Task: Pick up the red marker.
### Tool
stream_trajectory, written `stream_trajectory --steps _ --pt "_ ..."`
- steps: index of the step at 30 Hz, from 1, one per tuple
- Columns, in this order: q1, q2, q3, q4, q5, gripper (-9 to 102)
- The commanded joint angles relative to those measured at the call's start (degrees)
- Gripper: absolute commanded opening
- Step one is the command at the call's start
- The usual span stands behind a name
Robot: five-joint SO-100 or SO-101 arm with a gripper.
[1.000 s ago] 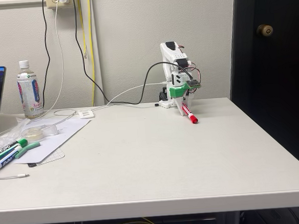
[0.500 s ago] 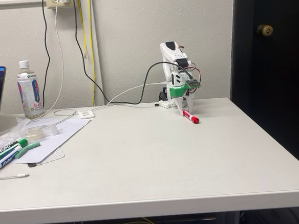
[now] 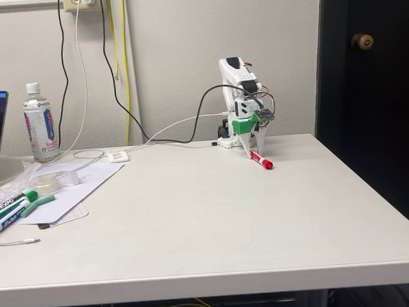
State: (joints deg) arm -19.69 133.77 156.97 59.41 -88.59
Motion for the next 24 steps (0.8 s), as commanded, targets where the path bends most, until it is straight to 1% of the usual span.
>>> stream_trajectory --steps 1,5,10,24 --pt "0.26 0.79 -0.18 0.53 0.35 12" --pt "0.26 2.2 -0.18 1.05 0.53 11" --pt "0.0 3.96 -0.18 1.67 0.97 9" --pt "-0.26 4.31 0.09 0.62 1.67 4"
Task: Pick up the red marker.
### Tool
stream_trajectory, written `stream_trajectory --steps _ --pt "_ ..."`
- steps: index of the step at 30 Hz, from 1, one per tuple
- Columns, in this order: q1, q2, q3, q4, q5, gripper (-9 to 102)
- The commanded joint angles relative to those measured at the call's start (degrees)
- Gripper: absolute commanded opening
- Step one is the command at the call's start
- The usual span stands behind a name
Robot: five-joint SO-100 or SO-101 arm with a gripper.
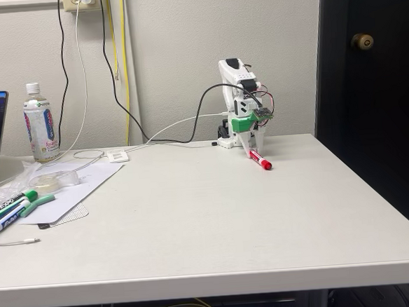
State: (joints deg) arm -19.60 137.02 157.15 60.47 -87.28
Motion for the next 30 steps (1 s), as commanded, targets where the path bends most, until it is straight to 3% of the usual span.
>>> stream_trajectory --steps 1,14,22,30 --pt "-0.35 1.05 -0.09 -0.44 0.35 4" --pt "-1.05 4.83 -0.09 1.58 1.05 4" --pt "-0.79 4.31 0.09 0.7 1.14 15" --pt "-1.32 4.66 -0.7 0.97 2.2 16"
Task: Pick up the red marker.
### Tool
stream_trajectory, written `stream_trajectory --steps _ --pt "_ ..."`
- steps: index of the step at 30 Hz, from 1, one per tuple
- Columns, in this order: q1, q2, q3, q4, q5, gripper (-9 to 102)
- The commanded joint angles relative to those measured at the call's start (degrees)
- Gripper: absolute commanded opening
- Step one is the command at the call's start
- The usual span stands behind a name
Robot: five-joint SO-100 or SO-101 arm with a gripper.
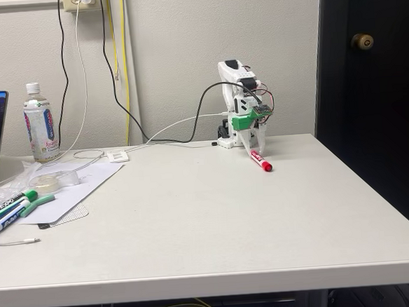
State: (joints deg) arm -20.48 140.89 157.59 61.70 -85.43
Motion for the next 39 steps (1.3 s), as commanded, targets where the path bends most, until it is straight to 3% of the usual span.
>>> stream_trajectory --steps 1,29,34,39 --pt "-0.44 0.79 -1.41 -0.26 0.44 16" --pt "-1.23 -6.15 -1.58 -8.88 2.9 15" --pt "-1.32 -6.15 -1.58 -9.05 3.25 7" --pt "-1.41 -6.15 -1.58 -8.96 3.34 7"
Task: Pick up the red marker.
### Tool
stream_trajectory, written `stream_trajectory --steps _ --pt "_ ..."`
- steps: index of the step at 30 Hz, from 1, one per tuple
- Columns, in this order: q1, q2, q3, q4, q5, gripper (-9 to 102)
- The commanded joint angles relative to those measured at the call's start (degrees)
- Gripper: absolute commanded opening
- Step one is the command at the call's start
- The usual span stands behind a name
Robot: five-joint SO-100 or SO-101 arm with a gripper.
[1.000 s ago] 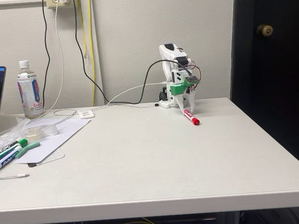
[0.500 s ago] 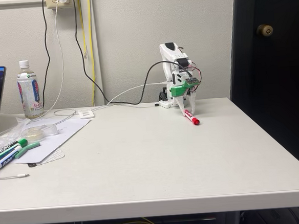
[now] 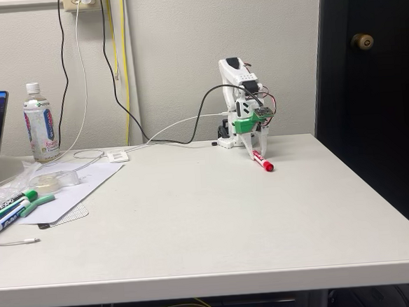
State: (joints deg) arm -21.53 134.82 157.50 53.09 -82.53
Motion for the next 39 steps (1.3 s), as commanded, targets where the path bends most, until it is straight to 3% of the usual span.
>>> stream_trajectory --steps 1,16,29,39 --pt "-0.44 -0.09 -1.49 -0.35 0.53 6" --pt "-0.7 3.78 -0.97 0.18 2.02 4" --pt "-0.53 25.31 -0.88 0.0 15.12 5" --pt "-0.62 27.69 -0.88 -3.43 20.83 5"
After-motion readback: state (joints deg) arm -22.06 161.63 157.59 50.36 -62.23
